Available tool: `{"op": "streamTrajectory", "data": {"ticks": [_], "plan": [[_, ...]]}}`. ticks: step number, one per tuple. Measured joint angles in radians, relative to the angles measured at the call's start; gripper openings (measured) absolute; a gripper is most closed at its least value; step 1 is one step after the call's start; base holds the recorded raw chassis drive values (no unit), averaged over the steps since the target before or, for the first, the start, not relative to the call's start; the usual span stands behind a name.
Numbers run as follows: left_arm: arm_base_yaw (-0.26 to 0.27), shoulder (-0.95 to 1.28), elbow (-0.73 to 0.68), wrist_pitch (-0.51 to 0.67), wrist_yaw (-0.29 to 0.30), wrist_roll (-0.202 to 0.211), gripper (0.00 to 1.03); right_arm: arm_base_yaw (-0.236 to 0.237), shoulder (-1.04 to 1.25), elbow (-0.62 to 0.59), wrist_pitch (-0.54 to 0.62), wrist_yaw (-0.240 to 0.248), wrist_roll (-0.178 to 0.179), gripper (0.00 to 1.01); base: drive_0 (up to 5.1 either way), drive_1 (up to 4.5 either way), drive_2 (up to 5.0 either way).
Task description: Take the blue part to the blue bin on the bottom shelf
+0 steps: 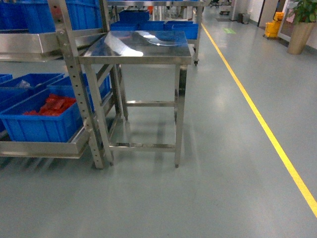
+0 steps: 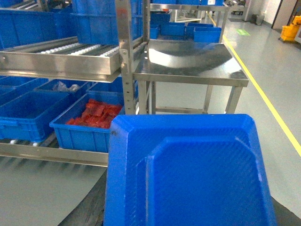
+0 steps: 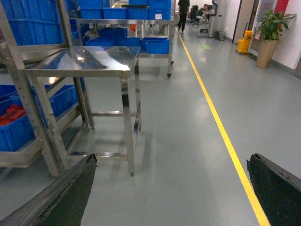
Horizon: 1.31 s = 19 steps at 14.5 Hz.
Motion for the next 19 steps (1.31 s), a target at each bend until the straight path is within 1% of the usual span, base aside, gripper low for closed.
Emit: {"op": "streamTrajectory", "data": {"ticks": [19], "plan": [[-0.002, 0.0, 0.0, -0.001, 0.001, 0.0, 0.43, 0.0, 0.0, 0.0, 0.002, 0.0, 0.0, 0.98, -0.1, 4.1, -4.3]]}}
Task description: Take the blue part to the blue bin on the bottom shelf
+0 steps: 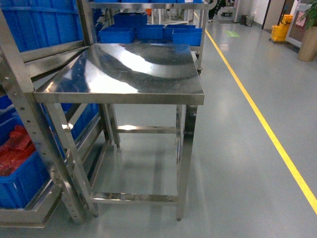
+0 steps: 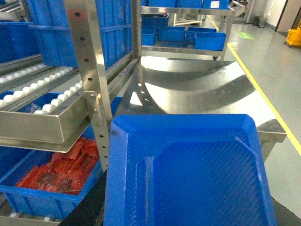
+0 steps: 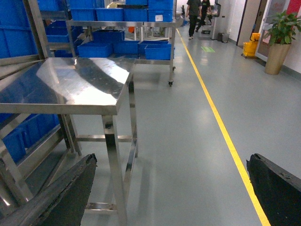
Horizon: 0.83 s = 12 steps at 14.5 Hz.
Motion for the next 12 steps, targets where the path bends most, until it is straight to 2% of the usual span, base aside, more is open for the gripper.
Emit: {"op": "streamTrajectory", "data": {"ticks": [4, 8, 12], "plan": [[0.0, 0.0, 0.0, -0.001, 0.0, 0.0, 0.43, 0.0, 0.0, 0.0, 0.001, 0.0, 0.0, 0.98, -0.1, 4.21, -4.3], [0.001, 0.006, 0.0, 0.001, 0.0, 0.0, 0.43, 0.0, 0.0, 0.0, 0.0, 0.0, 0.0, 0.98, 0.0, 2.3, -2.4], [0.001, 0.002, 0.0, -0.002, 0.0, 0.0, 0.43, 0.0, 0.0, 0.0, -0.001, 0.0, 0.0, 0.98, -4.9, 2.4, 2.4]]}}
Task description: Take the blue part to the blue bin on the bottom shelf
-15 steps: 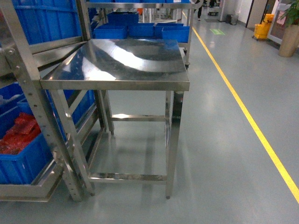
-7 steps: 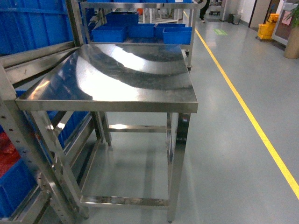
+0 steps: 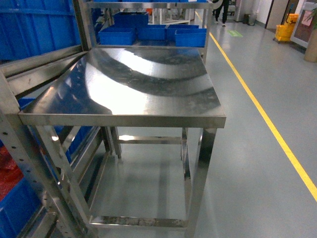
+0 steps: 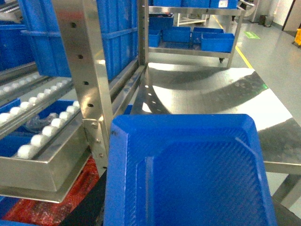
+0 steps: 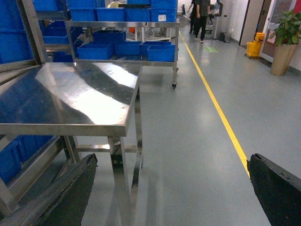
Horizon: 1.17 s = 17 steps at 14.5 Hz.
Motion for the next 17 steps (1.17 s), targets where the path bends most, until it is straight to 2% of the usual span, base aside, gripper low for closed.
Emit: {"op": "streamTrajectory", "data": {"ticks": [17], "plan": [[0.001, -0.002, 0.0, 0.001, 0.0, 0.0, 0.43, 0.0, 0.0, 0.0, 0.001, 0.0, 0.0, 0.98, -5.0, 2.43, 2.4]]}}
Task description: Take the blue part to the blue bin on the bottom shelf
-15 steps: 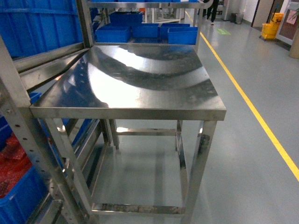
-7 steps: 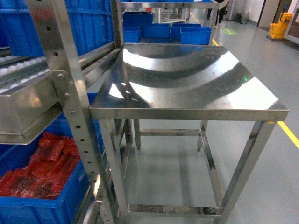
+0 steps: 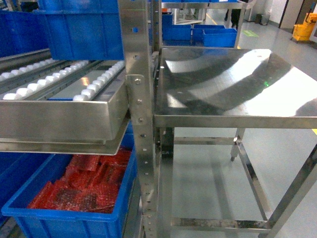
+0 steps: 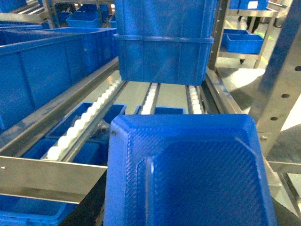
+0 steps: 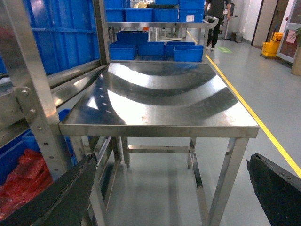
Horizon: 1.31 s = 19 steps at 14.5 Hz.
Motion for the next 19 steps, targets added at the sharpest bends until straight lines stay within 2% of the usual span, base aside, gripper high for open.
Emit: {"op": "streamTrajectory", "data": {"ticks": [19], "plan": [[-0.001, 0.0, 0.0, 0.002, 0.002, 0.0, 0.43, 0.0, 0.0, 0.0, 0.001, 0.0, 0.0, 0.98, -5.0, 2.41, 2.4]]}}
